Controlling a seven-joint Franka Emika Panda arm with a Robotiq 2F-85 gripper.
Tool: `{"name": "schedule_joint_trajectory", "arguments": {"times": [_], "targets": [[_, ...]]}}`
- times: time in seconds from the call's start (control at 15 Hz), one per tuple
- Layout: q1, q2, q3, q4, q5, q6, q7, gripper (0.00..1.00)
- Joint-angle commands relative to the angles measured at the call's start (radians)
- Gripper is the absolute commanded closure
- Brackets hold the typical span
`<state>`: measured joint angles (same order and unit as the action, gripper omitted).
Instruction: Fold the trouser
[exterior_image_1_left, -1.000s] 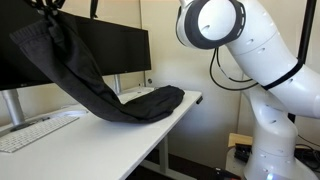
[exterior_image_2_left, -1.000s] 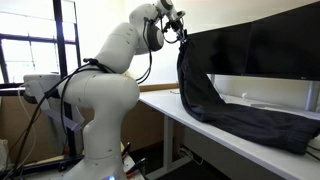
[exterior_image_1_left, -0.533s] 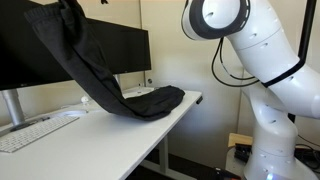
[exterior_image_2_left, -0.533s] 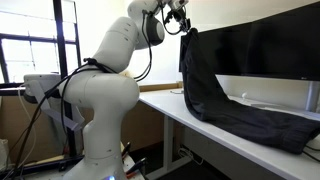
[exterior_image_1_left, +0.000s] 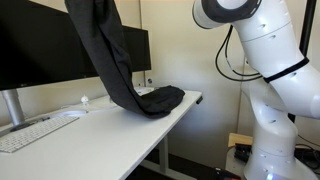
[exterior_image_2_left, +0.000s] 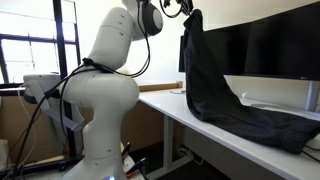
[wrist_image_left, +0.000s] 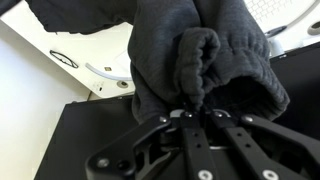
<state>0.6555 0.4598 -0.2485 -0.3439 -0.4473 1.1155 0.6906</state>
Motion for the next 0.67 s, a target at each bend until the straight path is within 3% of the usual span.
{"name": "schedule_joint_trajectory", "arguments": {"times": [0.0, 0.6], "targets": [[-0.050, -0.047, 0.019, 0.000, -0.010, -0.082, -0.001, 0.98], [-0.195, -0.009, 0.012, -0.005, -0.030, -0.090, 0.024, 0.98]]}}
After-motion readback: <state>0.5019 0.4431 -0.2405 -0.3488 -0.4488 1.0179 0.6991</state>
